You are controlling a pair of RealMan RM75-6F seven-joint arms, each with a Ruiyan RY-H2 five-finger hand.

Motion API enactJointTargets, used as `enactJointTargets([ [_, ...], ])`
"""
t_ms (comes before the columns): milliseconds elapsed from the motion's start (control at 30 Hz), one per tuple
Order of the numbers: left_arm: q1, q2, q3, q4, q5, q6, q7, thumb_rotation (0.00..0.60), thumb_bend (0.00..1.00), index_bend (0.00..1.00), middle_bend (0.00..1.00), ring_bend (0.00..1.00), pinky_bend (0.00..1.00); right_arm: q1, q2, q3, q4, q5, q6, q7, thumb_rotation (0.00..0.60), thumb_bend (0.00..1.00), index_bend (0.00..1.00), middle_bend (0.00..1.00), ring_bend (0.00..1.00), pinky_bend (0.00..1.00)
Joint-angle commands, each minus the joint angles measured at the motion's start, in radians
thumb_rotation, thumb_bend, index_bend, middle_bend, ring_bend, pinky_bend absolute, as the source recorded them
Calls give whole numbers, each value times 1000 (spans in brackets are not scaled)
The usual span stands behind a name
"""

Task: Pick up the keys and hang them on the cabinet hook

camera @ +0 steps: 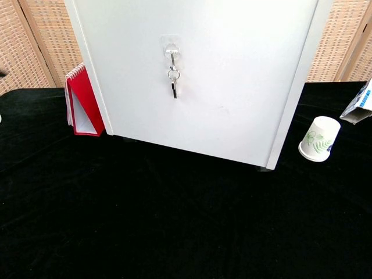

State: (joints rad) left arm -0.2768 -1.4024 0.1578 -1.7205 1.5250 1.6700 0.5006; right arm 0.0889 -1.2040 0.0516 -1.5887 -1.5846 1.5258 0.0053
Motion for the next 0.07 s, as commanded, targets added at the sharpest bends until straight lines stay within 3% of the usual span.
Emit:
enactJointTargets([
  [33,72,22,31,55,-17,14,-84,600,197,0,0,0,0,2,-7,-2,0,-3,-3,-11,600,132,0,0,0,0],
  [67,78,22,30,65,-10,17,-88,600,196,0,0,0,0,2,-9,-3,1,-3,-4,-13,600,132,0,0,0,0],
])
